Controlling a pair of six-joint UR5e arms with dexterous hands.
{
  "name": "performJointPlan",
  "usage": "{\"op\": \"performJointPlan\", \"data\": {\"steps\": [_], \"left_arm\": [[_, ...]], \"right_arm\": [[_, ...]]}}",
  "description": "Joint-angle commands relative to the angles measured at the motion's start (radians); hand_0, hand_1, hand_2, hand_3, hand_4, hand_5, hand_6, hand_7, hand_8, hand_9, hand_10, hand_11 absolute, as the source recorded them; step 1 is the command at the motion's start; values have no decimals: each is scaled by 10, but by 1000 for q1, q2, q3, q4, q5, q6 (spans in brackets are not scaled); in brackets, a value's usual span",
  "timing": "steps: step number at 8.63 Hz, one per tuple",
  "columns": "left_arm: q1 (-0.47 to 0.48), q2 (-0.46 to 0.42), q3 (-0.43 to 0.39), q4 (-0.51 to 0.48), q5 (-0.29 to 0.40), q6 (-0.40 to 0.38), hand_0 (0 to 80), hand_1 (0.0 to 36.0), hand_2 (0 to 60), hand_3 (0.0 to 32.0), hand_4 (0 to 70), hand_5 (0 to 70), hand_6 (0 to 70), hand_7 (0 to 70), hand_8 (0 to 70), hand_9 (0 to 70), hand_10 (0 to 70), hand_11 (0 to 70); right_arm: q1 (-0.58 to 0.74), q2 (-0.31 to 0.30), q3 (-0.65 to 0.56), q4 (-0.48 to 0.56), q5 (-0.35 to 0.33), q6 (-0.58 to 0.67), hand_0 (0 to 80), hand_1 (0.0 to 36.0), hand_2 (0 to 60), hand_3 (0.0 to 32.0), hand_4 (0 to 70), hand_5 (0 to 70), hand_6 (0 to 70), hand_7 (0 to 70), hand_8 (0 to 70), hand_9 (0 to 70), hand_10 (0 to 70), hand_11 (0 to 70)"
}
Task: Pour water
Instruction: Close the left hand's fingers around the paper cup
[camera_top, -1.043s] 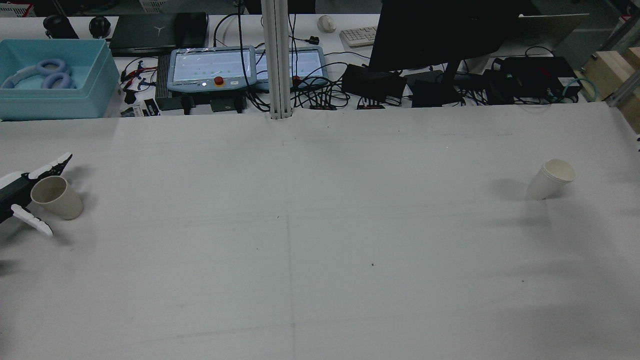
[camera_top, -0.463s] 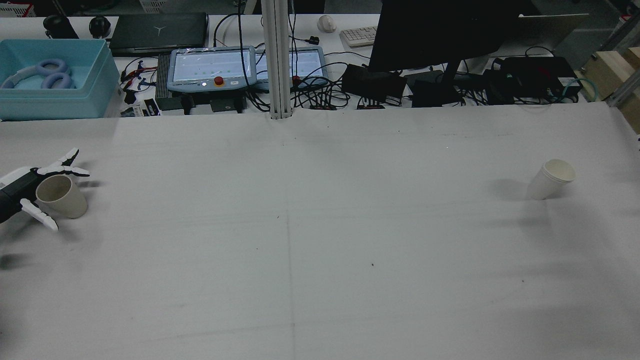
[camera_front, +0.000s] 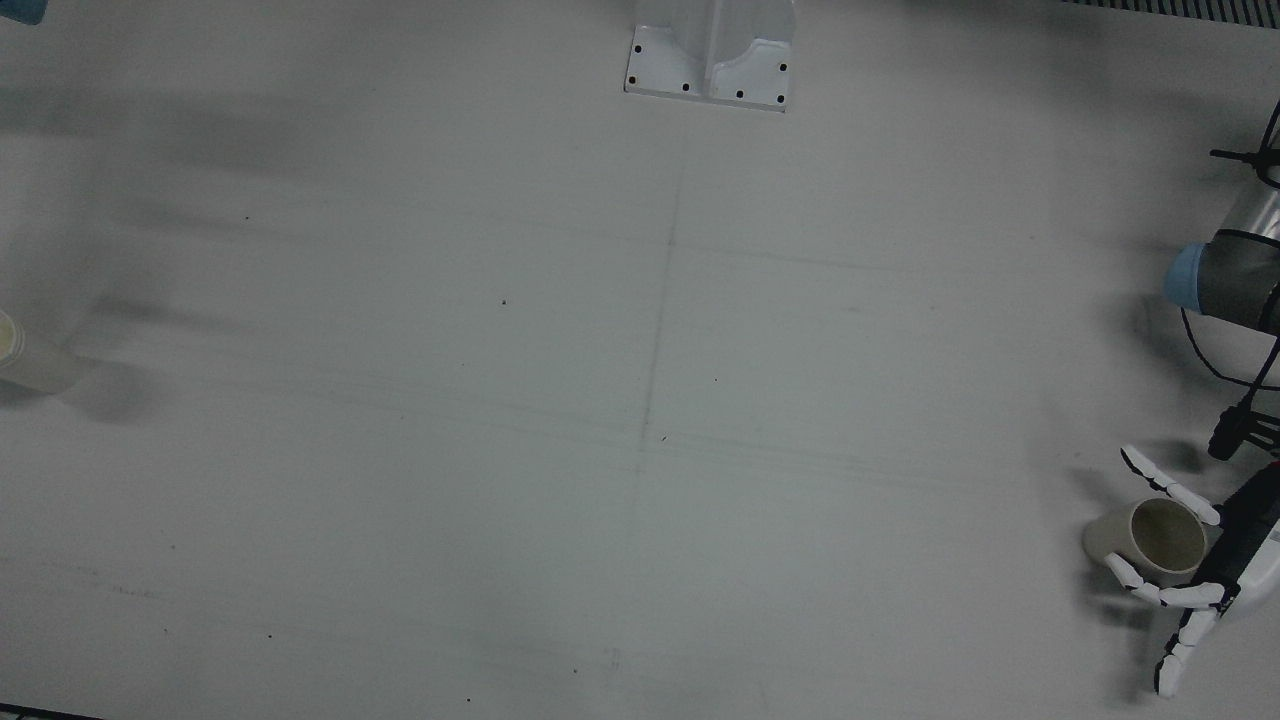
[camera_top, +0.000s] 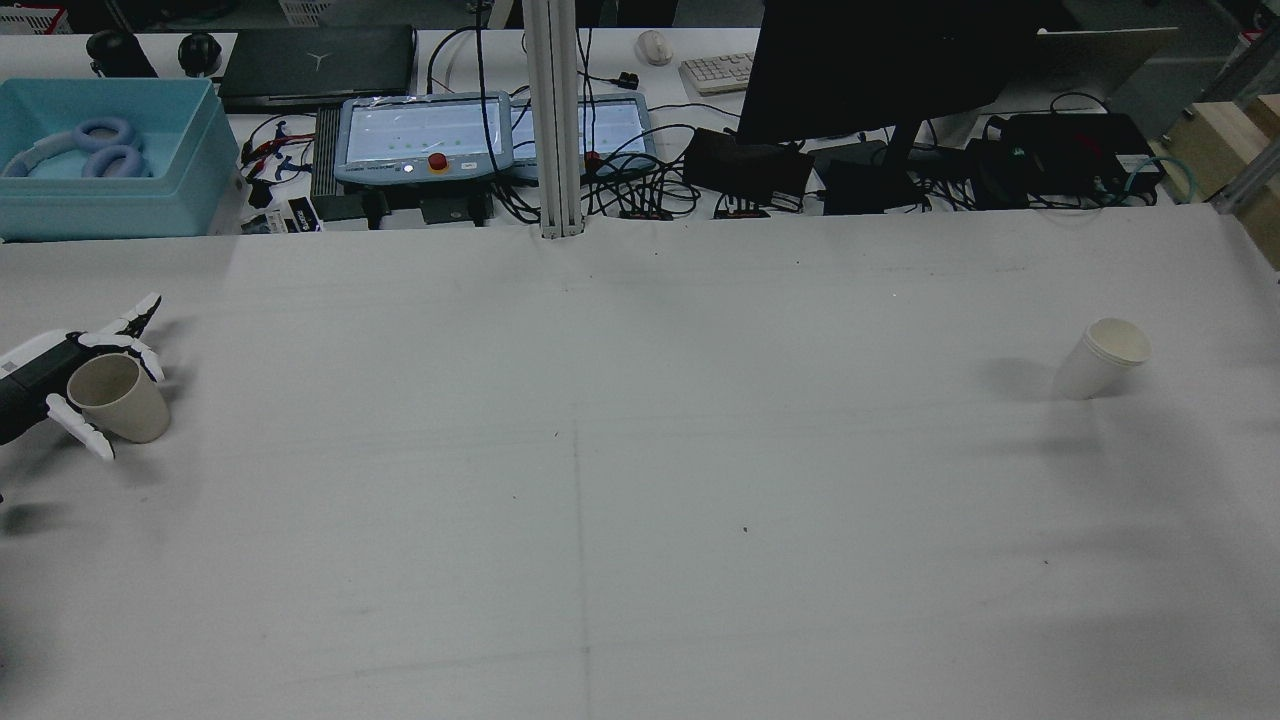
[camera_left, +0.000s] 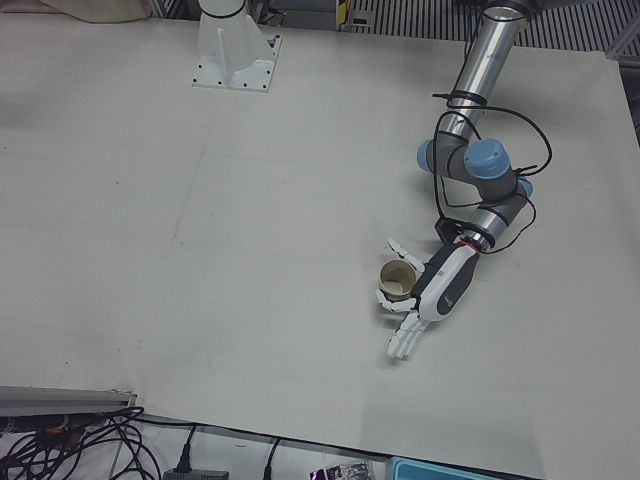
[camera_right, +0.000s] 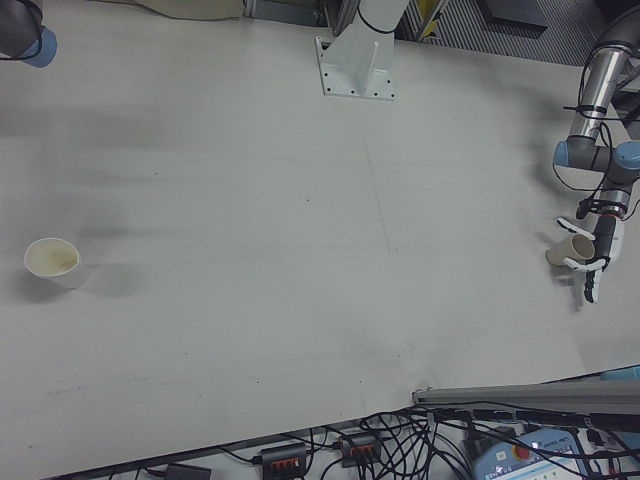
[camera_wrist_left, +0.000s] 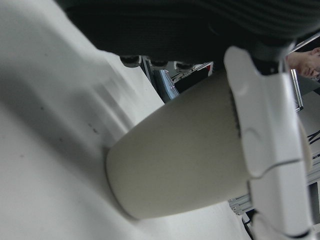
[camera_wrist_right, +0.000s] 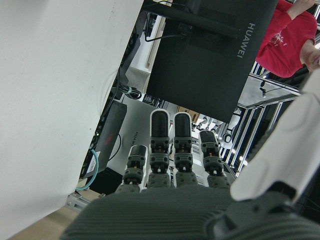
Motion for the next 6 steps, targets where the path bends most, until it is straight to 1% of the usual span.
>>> {"op": "performJointPlan", "data": {"steps": [1,2,3,4,6], "left_arm": [[0,-6,-5,22,0,-2,630,261,318,0,696,700,14,50,10,0,22,48],[0,-6,-11,25,-2,-5,604,322,600,0,700,700,16,53,10,0,26,56],[0,-6,-15,28,0,-12,587,359,600,0,700,700,17,53,11,0,28,60],[-2,-6,-50,63,0,-32,579,360,600,0,700,700,21,59,12,0,33,68],[-2,-6,-170,175,0,-84,560,360,600,0,700,700,31,73,10,1,38,76]], "right_arm": [[1,-1,-5,0,0,0,447,34,0,0,205,140,264,340,277,404,115,170],[1,-1,-5,0,0,0,447,35,0,0,201,139,261,336,276,403,116,171],[3,-1,-5,2,2,2,447,35,0,0,201,139,260,336,274,402,115,170],[7,1,-5,3,2,6,451,35,0,0,199,139,260,335,274,403,115,171],[15,4,-6,17,3,14,451,34,0,0,198,138,257,333,274,402,117,173]]}}
